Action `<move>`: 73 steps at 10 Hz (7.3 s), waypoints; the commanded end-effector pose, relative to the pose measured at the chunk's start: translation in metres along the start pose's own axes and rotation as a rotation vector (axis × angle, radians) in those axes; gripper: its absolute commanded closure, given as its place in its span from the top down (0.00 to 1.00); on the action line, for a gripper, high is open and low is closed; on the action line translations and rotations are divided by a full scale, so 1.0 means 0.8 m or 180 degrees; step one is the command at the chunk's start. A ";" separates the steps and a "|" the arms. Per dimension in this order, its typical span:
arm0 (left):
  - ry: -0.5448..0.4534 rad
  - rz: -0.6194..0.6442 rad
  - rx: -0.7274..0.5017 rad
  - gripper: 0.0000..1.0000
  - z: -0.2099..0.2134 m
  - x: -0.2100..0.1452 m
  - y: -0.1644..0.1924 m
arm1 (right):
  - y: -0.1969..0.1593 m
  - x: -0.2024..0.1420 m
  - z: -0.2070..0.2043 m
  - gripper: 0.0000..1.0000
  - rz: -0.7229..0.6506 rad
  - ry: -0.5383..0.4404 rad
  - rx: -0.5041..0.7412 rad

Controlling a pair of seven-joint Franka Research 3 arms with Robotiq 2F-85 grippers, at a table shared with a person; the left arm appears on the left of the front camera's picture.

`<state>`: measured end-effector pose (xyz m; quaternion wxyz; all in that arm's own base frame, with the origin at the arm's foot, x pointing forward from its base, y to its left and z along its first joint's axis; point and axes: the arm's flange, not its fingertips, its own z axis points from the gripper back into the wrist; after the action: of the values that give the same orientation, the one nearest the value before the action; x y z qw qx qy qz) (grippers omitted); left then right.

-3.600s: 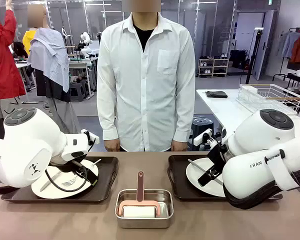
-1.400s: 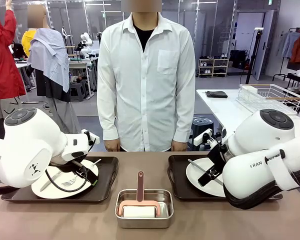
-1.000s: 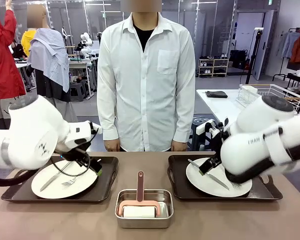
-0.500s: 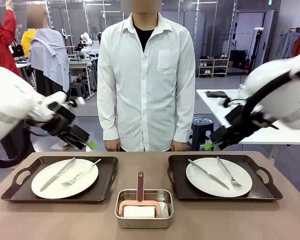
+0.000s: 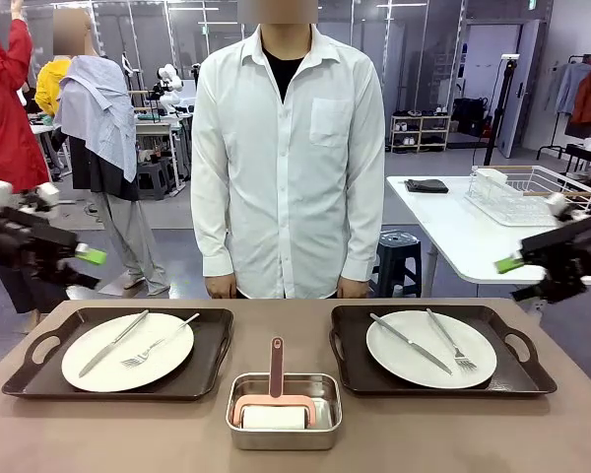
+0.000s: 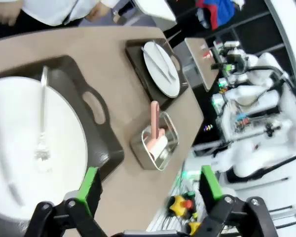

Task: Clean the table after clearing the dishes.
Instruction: When the left (or right) Handle tray is removed, use the left hand (or right hand) to clean the left (or right) side of the table with the Lint Roller.

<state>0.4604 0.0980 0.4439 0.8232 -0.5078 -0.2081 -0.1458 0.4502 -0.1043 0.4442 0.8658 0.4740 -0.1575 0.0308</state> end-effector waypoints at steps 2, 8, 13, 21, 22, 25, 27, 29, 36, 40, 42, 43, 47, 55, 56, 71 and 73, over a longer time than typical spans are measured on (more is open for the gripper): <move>-0.0646 0.0419 -0.0039 1.00 0.102 -0.035 0.065 | -0.051 -0.012 0.084 1.00 -0.0455 -0.0634 0.0142; -0.1246 0.0754 0.0395 1.00 0.181 -0.080 0.069 | -0.099 -0.054 0.174 1.00 -0.0950 -0.1120 -0.0154; -0.1157 0.0701 0.0369 1.00 0.192 -0.080 0.076 | -0.109 -0.058 0.179 1.00 -0.0868 -0.1101 -0.0145; -0.1157 0.0701 0.0369 1.00 0.192 -0.080 0.076 | -0.109 -0.058 0.179 1.00 -0.0868 -0.1101 -0.0145; -0.1157 0.0701 0.0369 1.00 0.192 -0.080 0.076 | -0.109 -0.058 0.179 1.00 -0.0868 -0.1101 -0.0145; -0.1157 0.0701 0.0369 1.00 0.192 -0.080 0.076 | -0.109 -0.058 0.179 1.00 -0.0868 -0.1101 -0.0145; -0.1157 0.0701 0.0369 1.00 0.192 -0.080 0.076 | -0.109 -0.058 0.179 1.00 -0.0868 -0.1101 -0.0145; -0.1157 0.0701 0.0369 1.00 0.192 -0.080 0.076 | -0.109 -0.058 0.179 1.00 -0.0868 -0.1101 -0.0145; -0.1157 0.0701 0.0369 1.00 0.192 -0.080 0.076 | -0.109 -0.058 0.179 1.00 -0.0868 -0.1101 -0.0145; -0.1157 0.0701 0.0369 1.00 0.192 -0.080 0.076 | -0.024 0.011 0.129 1.00 -0.0181 -0.0682 -0.0372; -0.1157 0.0701 0.0369 1.00 0.192 -0.080 0.076 | 0.079 0.066 0.038 1.00 0.0506 -0.0257 -0.0488; -0.1157 0.0701 0.0369 1.00 0.192 -0.080 0.076 | 0.127 0.075 -0.014 1.00 0.0794 0.0015 -0.0528; -0.1157 0.0701 0.0369 1.00 0.192 -0.080 0.076 | 0.268 0.014 -0.211 1.00 0.2088 0.0814 -0.1037; -0.1157 0.0701 0.0369 1.00 0.192 -0.080 0.076 | 0.293 -0.037 -0.296 1.00 0.2394 0.1280 -0.1025; -0.1157 0.0701 0.0369 1.00 0.192 -0.080 0.076 | 0.293 -0.037 -0.296 1.00 0.2394 0.1280 -0.1025; -0.1157 0.0701 0.0369 1.00 0.192 -0.080 0.076 | 0.281 0.055 -0.569 1.00 0.2483 0.3259 -0.0520; -0.1157 0.0701 0.0369 1.00 0.192 -0.080 0.076 | 0.278 0.057 -0.592 1.00 0.2535 0.3388 -0.0476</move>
<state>0.4044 0.2623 0.4247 0.8139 -0.4930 -0.3019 0.0571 0.5547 0.3945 0.3979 0.7875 0.2483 0.1139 0.5525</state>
